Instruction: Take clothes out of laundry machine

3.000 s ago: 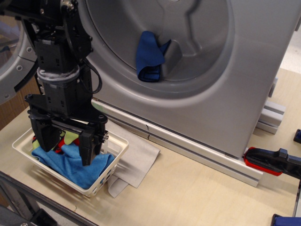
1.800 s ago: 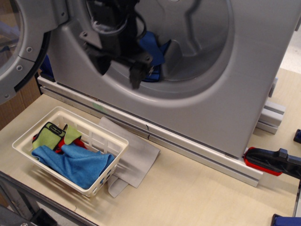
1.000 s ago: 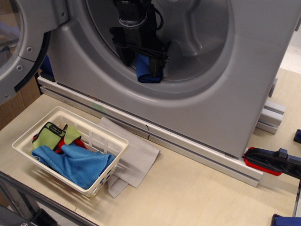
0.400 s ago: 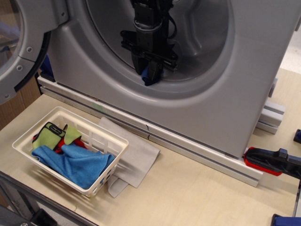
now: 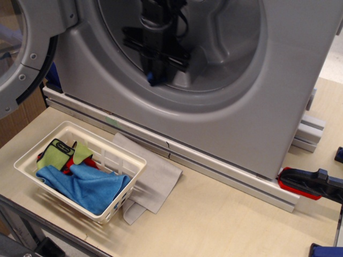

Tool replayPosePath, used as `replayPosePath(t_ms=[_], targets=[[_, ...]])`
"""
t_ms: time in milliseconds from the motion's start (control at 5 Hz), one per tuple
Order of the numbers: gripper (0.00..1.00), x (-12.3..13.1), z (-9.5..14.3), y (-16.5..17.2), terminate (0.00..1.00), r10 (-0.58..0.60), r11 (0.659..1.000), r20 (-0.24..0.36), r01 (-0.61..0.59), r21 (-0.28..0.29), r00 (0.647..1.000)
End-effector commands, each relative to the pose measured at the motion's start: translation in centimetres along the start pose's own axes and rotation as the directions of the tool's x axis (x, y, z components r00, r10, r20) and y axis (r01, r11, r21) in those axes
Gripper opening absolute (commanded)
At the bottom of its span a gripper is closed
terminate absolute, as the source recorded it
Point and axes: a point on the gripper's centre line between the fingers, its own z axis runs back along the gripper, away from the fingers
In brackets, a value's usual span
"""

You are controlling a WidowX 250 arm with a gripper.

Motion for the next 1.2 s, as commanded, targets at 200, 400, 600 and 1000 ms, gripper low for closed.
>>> replayPosePath(t_ms=[200,400,600,1000], targets=[[0.0,-8.9,5.9,0.0,0.0,0.085,0.995,-0.085,-0.089,-0.054,0.993],[0.0,-12.7,4.4,-0.4,0.0,0.102,0.992,-0.183,-0.114,-0.055,0.978],[0.0,-15.5,2.3,-0.3,0.0,0.137,0.985,-0.248,-0.158,-0.064,0.959],[0.0,-18.5,-1.7,0.3,0.0,0.175,0.982,-0.39,-0.19,0.0,0.904]])
